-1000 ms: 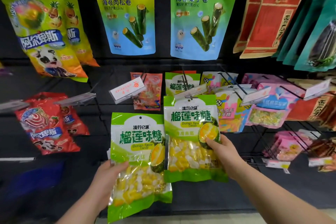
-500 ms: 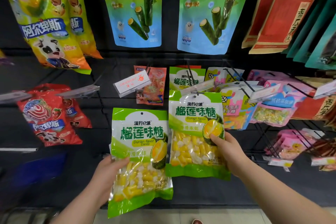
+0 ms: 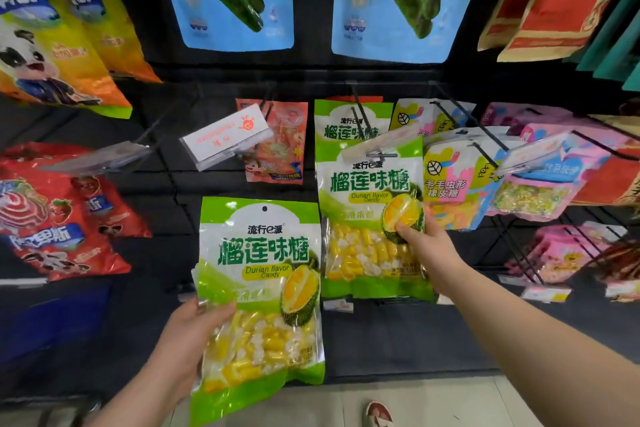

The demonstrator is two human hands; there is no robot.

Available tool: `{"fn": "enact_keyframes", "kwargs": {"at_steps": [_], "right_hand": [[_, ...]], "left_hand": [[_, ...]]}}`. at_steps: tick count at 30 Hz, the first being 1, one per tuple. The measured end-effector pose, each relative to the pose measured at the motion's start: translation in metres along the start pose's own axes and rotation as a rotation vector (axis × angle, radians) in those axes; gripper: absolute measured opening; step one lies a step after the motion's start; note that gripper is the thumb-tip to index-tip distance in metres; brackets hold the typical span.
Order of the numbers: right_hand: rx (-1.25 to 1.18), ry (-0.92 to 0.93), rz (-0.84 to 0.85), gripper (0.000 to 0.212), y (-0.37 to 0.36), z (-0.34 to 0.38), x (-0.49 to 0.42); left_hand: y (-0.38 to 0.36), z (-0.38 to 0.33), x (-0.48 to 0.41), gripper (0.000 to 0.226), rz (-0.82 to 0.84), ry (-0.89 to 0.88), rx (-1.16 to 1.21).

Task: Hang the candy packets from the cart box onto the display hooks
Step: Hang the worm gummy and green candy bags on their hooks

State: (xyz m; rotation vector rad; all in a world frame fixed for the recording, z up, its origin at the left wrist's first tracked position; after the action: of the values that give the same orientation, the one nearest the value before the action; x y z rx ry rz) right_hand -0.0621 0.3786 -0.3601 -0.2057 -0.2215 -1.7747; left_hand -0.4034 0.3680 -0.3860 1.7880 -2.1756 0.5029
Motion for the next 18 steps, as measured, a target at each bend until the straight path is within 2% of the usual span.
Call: {"fn": "enact_keyframes", "kwargs": {"at_steps": [3,9,10,12,14,18], "right_hand": [[0.038,0.02,-0.006,0.049,0.0,-0.009,-0.025],[0.087,0.035,-0.036,0.026,0.007,-0.029,-0.076],[0.092,0.05,-0.029,0.022,0.007,-0.03,-0.081],[0.112,0.08,-0.029,0.017,0.009,-0.033,-0.09],[0.134,0.089,-0.031,0.024,0.01,-0.036,-0.097],[0.201,0.134,-0.079,0.049,0.009,-0.041,-0.085]], "left_hand": [[-0.006,0.005,-0.011,0.024,0.03,-0.005,-0.017],[-0.023,0.011,-0.035,0.022,0.115,-0.061,0.031],[-0.025,0.013,-0.039,0.03,0.131,-0.07,0.02],[-0.029,0.017,-0.044,0.063,0.169,-0.083,-0.018],[-0.032,0.02,-0.05,0.074,0.186,-0.079,-0.043],[-0.05,0.02,-0.057,0.056,0.255,-0.067,0.022]]}}
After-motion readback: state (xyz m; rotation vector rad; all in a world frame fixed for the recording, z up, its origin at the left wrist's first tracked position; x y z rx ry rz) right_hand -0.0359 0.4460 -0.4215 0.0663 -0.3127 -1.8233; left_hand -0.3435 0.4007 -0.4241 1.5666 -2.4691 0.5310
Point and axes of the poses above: each hand's wrist, its own x-axis away from the middle knuckle, its own y-axis out of the back of the hand, z = x × y, the point moved 2 cm from there along -x, towards the middle knuckle, and after that the axes turned 14 degrees about z, right-handed, at the moved point
